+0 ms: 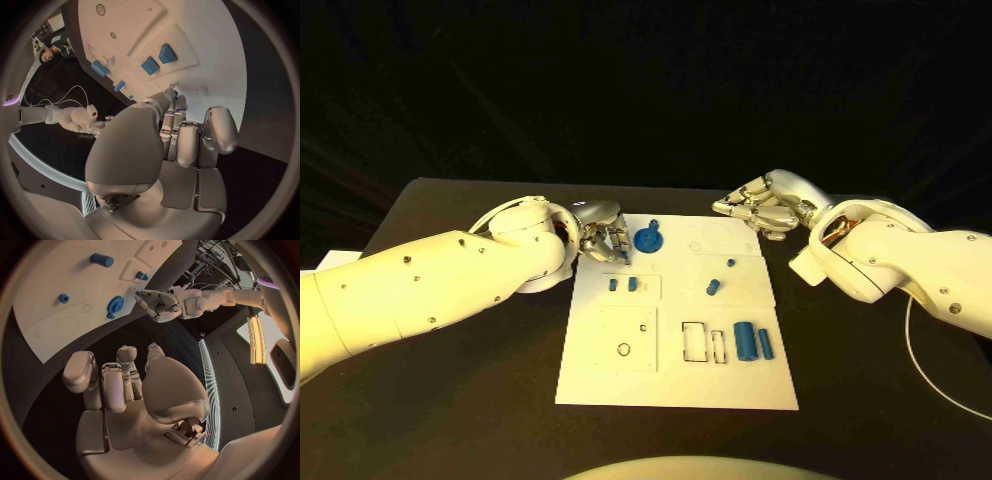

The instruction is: Assemble the parts on the task board

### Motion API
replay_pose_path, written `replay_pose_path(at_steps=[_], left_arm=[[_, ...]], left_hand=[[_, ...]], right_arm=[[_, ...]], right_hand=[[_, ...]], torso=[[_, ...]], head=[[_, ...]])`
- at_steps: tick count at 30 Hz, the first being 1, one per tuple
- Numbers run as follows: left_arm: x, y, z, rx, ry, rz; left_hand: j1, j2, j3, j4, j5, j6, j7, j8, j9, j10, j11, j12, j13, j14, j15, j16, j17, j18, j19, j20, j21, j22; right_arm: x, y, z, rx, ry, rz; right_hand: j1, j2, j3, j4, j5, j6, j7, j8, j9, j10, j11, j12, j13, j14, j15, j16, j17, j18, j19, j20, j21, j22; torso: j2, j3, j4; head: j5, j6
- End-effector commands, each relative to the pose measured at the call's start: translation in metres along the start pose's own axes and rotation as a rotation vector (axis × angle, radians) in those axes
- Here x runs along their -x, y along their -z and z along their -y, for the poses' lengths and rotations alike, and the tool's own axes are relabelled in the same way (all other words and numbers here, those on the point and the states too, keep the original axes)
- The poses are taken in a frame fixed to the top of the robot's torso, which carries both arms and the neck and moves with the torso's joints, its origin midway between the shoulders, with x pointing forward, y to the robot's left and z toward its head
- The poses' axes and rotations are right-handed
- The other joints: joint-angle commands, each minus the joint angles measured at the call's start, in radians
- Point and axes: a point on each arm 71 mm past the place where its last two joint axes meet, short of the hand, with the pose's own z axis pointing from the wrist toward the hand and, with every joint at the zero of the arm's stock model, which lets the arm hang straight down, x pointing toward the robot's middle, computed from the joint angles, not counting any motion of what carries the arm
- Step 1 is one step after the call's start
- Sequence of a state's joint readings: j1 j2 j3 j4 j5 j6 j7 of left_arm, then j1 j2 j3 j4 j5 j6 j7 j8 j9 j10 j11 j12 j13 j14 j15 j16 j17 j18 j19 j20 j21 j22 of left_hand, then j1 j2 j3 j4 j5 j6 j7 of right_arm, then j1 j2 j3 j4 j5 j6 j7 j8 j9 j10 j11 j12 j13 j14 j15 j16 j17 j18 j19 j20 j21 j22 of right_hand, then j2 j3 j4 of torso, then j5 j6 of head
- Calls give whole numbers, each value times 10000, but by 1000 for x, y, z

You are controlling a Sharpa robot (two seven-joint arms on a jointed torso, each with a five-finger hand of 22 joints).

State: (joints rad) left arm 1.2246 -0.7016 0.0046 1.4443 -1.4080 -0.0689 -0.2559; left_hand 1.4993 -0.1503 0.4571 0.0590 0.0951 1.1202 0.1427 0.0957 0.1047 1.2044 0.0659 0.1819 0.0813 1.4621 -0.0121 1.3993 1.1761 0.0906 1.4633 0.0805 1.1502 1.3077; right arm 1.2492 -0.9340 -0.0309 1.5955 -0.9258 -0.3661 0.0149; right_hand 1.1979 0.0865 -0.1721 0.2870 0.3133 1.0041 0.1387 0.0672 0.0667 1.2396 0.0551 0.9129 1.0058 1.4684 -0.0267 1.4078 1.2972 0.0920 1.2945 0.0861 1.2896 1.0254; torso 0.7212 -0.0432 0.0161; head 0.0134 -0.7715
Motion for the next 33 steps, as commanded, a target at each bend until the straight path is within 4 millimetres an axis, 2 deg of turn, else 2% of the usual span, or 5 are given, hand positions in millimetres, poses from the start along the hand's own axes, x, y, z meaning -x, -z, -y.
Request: replay_pose_path(at_steps=[1,13,33], left_arm=[[-3,-2,2,-7,-12,-303],[-11,-5,3,103,-47,-591],[-13,-8,4,222,-77,-686]], left_hand=[[-108,-12,86,-1,-47,33,47,-40,-12,9,63,-35,-9,254,-7,-11,-21,-103,258,31,34,462],[-116,-11,101,-6,-46,41,45,-43,-14,21,62,-46,-9,245,-7,-28,-58,-100,254,32,19,456],[-142,-14,129,-16,-48,64,41,-47,-19,54,58,-66,-5,238,-9,-38,-83,-94,245,33,-11,444]], right_arm=[[-2,0,-1,111,22,-132],[-2,0,-1,124,18,-149],[-3,-1,-2,146,11,-166]], right_hand=[[86,-8,-53,-11,59,14,9,58,12,-65,-2,60,14,494,63,-52,8,174,-67,9,-56,1],[86,-8,-53,-11,59,14,9,58,12,-65,-2,60,14,494,63,-52,8,174,-67,9,-56,1],[86,-8,-53,-11,59,14,9,58,12,-65,-2,60,14,494,63,-52,8,174,-67,9,-56,1]], torso=[[7,3,-5],[-3,4,3],[3,-1,9]], head=[[9,-11],[-2,-57],[36,-52]])
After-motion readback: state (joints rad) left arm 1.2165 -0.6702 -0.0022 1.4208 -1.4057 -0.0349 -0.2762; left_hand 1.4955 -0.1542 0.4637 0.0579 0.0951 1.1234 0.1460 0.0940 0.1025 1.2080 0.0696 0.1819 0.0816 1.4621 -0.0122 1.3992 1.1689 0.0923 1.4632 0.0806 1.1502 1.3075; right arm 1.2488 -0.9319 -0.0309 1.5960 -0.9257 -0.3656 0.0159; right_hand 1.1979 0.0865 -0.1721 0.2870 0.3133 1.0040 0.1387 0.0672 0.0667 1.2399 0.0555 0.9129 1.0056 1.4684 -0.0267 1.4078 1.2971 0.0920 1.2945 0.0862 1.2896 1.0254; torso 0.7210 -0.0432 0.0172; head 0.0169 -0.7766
